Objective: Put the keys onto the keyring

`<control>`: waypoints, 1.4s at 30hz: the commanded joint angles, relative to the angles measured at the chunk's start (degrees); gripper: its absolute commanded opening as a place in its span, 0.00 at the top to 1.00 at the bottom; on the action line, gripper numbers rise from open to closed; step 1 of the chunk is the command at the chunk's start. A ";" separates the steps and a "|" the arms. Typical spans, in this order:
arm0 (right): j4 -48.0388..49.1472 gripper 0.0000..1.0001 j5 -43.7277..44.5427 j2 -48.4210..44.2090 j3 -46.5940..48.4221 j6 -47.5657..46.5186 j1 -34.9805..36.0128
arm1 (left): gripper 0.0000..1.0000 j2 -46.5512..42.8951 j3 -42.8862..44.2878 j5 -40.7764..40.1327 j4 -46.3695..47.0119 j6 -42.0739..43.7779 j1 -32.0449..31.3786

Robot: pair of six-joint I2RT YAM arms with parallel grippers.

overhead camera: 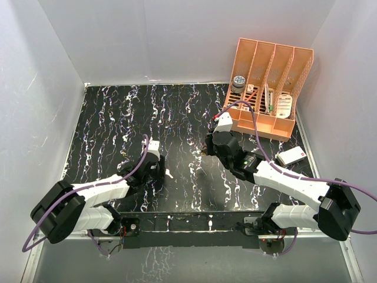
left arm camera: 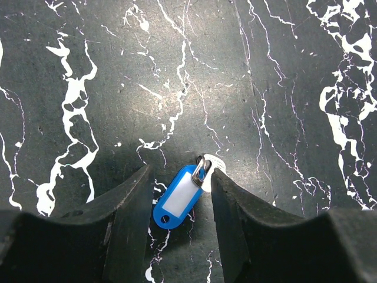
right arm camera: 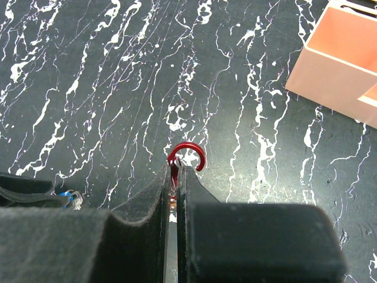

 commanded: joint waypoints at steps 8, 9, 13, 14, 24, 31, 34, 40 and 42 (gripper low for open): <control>2.64 1.00 1.35 -1.03 0.58 0.09 0.09 | 0.62 2.05 2.12 -1.26 1.68 0.60 -0.83; 2.66 1.00 1.36 -0.95 0.58 0.11 0.06 | 0.64 2.05 2.09 -1.27 1.88 0.62 -0.83; 2.67 1.00 1.32 -0.89 0.58 0.13 0.07 | 0.68 2.41 2.19 -1.33 2.08 0.84 -0.83; 2.67 1.00 1.36 -0.83 0.66 0.10 0.09 | 0.69 2.47 2.16 -1.37 2.17 0.89 -0.83; 2.84 1.00 1.28 -0.36 0.75 0.14 0.09 | 0.75 2.77 1.95 -0.99 2.79 1.14 -0.92; 2.83 1.00 1.28 -0.41 0.76 0.08 0.09 | 0.83 2.94 1.86 -0.59 3.05 1.19 -0.94; 2.82 1.00 1.28 -0.40 0.75 0.02 0.09 | 0.88 3.01 1.79 -0.40 3.24 1.24 -0.91; 2.81 1.00 1.11 -0.40 0.59 -0.01 0.09 | 1.00 2.85 1.69 -0.17 3.78 1.62 -0.91; 2.98 1.00 0.54 -0.42 0.58 -0.22 0.09 | 1.00 2.46 1.39 0.33 4.46 2.18 -0.91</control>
